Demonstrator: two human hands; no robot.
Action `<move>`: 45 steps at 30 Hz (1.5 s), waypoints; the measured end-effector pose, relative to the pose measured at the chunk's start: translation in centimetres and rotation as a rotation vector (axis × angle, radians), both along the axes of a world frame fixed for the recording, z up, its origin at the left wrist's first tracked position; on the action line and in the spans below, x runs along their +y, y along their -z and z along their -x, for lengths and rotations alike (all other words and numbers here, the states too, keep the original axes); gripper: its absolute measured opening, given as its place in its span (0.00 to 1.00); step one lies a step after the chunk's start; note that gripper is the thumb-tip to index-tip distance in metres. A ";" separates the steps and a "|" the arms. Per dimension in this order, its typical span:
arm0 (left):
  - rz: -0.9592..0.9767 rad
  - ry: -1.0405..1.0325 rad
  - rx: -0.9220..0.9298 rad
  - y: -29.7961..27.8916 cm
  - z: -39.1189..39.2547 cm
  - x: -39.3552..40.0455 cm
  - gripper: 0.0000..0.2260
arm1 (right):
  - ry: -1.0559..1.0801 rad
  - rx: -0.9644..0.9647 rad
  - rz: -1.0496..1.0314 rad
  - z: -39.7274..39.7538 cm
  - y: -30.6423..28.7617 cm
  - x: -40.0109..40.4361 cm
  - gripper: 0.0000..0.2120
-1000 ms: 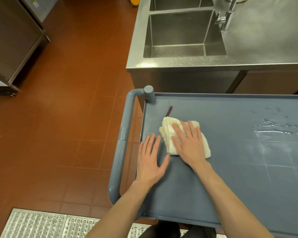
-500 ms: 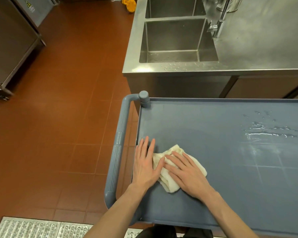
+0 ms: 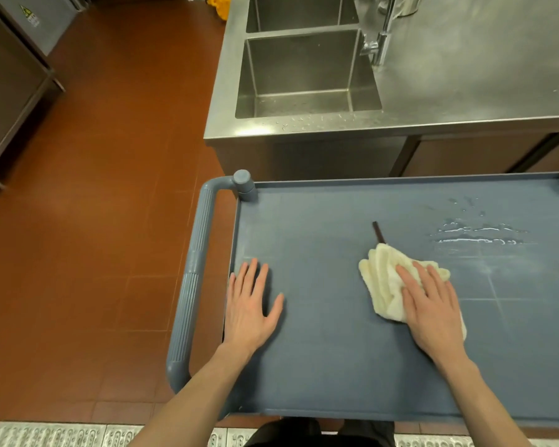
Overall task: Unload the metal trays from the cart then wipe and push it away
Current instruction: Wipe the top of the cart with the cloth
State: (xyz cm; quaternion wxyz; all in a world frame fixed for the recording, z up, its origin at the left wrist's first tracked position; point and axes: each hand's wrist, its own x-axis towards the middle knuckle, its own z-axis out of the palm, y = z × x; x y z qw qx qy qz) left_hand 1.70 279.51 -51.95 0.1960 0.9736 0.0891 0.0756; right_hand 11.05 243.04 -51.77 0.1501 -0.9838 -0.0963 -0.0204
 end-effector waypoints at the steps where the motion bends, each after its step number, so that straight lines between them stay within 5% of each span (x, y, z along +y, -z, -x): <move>1: -0.015 -0.004 0.007 0.1 -0.1 -0.2 0.31 | 0.049 -0.001 0.011 -0.5 -0.1 -0.6 0.24; 4: -0.039 0.016 0.014 0.3 -1.0 -1.3 0.31 | 0.097 0.027 0.042 -1.9 -0.5 -0.2 0.24; 12: -0.038 0.129 0.050 -0.1 -6.9 -10.1 0.28 | -0.272 0.064 0.100 -2.9 -0.1 4.3 0.28; 21: 0.044 0.100 0.085 0.0 -12.0 -20.0 0.26 | -0.135 0.053 0.025 -6.3 -0.6 0.8 0.26; 45: -0.053 0.120 0.125 0.4 -16.9 -28.6 0.26 | 0.150 -0.016 0.029 -14.7 -1.1 -19.4 0.26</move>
